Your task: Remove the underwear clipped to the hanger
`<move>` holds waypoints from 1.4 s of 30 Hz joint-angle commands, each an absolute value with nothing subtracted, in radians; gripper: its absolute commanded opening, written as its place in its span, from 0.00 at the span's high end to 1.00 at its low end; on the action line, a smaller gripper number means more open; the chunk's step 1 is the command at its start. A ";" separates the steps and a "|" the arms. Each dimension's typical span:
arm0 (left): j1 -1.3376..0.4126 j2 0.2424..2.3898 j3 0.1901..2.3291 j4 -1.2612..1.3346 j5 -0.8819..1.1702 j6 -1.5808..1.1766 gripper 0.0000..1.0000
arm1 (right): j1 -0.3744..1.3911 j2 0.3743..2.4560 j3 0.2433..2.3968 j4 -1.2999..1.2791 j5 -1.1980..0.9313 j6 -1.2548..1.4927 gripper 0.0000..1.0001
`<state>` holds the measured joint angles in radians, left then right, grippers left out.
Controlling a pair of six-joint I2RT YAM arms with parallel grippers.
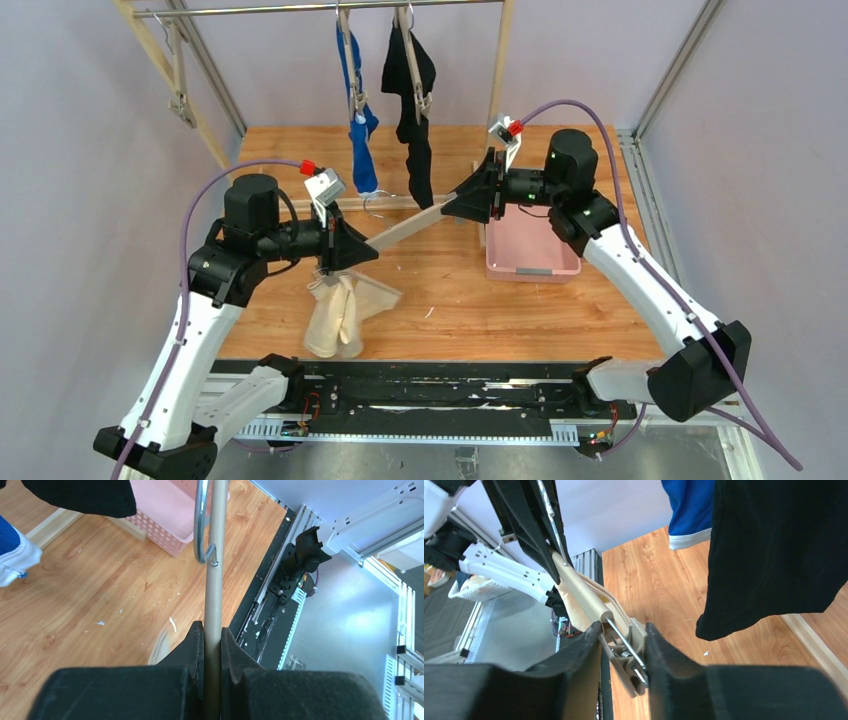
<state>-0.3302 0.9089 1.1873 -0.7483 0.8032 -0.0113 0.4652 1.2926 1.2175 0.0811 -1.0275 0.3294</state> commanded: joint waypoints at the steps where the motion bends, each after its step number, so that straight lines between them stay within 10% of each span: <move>1: -0.343 0.925 1.199 -0.680 0.792 -0.041 1.00 | 0.494 1.244 1.208 0.101 -0.886 0.334 0.62; 5: -0.344 0.921 1.244 -0.680 0.788 -0.042 1.00 | 0.494 1.179 1.151 0.100 -0.638 0.335 0.57; 10: -0.342 0.908 1.275 -0.642 0.786 -0.065 1.00 | 0.494 1.045 1.028 0.190 -0.451 0.383 0.21; 42: -0.401 0.949 1.086 0.023 0.778 -0.461 1.00 | 0.644 1.244 0.959 0.980 -0.630 0.772 0.23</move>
